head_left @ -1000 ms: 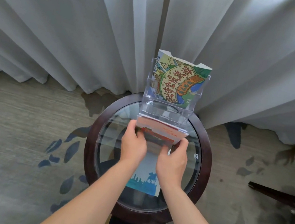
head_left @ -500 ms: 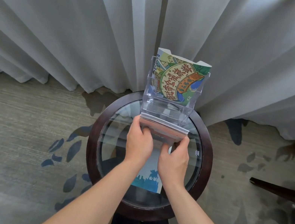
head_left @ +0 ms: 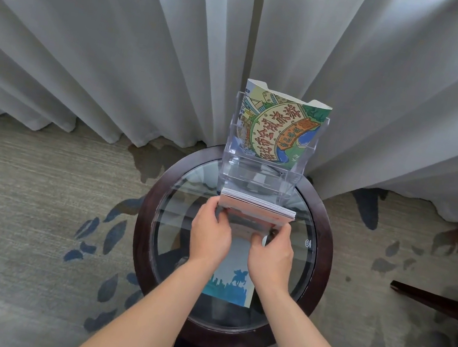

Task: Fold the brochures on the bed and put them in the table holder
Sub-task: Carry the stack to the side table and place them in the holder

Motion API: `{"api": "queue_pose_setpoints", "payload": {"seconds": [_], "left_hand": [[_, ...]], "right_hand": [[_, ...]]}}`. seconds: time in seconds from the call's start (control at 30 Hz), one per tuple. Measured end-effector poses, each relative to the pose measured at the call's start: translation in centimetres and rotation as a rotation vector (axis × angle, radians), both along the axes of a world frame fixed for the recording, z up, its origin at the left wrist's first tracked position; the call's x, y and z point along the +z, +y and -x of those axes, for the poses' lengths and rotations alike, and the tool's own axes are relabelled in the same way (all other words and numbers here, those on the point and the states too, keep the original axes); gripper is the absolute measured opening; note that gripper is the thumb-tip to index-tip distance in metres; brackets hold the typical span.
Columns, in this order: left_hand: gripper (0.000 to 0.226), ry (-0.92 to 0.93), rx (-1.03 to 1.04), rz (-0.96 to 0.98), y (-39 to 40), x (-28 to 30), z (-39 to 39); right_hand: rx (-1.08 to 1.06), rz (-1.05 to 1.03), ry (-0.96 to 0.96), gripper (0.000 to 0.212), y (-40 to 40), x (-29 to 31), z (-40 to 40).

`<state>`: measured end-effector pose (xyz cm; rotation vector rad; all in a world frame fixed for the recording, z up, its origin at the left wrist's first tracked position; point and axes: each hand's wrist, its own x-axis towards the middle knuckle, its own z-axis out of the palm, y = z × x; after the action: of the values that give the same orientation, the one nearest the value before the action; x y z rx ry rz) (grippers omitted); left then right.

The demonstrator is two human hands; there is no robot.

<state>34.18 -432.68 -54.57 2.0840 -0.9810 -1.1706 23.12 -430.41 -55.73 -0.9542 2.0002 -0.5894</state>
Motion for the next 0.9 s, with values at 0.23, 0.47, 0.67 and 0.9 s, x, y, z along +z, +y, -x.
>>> {"api": "queue_pose_setpoints", "payload": {"seconds": [0.23,0.47,0.67,0.9], "left_hand": [[0.023,-0.034,0.077,0.027,-0.5,0.5,0.2],[0.023,-0.069,0.094,0.084,-3.3,4.4,0.6],[0.024,-0.057,0.094,0.171,-6.2,8.5,1.6],[0.023,-0.028,0.111,0.227,-9.0,12.2,2.2]], "right_hand": [[0.022,0.019,0.040,0.032,-0.6,0.6,-0.3],[0.041,0.107,0.076,0.036,-3.2,4.3,0.0],[-0.007,0.149,0.054,0.038,-6.0,8.3,0.5],[0.002,0.240,0.028,0.045,-8.8,12.1,1.2]]}}
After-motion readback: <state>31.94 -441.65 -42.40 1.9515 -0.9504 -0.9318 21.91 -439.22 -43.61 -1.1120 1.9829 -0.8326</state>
